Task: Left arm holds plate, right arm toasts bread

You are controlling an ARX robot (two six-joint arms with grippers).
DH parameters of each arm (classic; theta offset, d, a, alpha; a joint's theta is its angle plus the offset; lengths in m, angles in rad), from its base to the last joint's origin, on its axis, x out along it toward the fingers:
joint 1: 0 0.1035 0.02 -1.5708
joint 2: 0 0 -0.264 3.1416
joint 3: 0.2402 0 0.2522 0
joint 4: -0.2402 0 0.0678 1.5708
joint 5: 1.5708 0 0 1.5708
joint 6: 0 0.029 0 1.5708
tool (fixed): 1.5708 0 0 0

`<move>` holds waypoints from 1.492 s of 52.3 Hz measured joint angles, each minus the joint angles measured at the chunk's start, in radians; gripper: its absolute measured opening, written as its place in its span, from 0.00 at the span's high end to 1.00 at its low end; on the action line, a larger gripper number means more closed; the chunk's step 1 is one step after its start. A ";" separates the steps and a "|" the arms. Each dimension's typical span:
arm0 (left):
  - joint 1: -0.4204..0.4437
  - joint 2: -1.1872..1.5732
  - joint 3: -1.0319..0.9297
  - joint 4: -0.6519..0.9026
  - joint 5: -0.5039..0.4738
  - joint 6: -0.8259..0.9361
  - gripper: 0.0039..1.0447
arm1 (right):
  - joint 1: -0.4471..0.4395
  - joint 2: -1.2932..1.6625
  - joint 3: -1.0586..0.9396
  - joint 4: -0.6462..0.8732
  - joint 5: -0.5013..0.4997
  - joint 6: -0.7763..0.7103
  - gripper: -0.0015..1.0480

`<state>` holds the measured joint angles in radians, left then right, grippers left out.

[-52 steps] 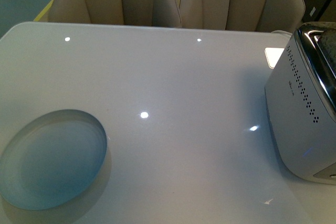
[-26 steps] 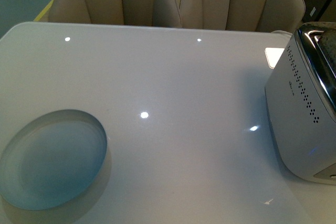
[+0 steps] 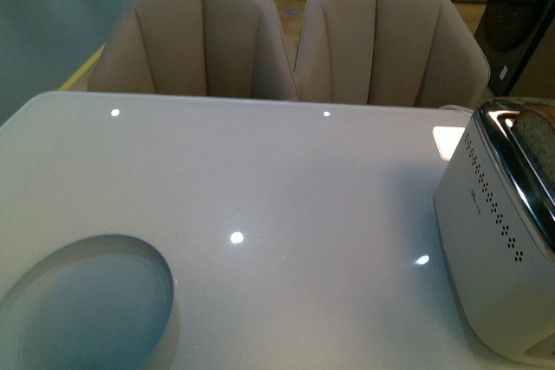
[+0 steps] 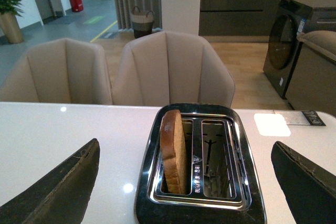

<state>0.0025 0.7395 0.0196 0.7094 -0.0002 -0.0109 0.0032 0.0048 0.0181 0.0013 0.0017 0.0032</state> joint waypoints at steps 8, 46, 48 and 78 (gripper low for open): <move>0.000 -0.102 -0.006 -0.091 0.000 0.000 0.97 | 0.000 0.000 0.000 0.000 0.000 0.000 0.09; 0.000 -0.512 -0.006 -0.481 0.000 0.000 0.97 | 0.000 0.000 0.000 0.000 0.000 0.000 0.09; 0.000 -0.523 -0.006 -0.492 0.000 0.000 0.97 | 0.000 0.000 0.000 0.000 0.000 0.000 0.09; 0.000 -0.733 -0.006 -0.708 0.000 0.000 0.93 | 0.000 0.000 0.000 0.000 0.000 0.000 0.09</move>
<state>0.0025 0.0063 0.0135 0.0013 -0.0002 -0.0113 0.0032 0.0048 0.0181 0.0013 0.0017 0.0032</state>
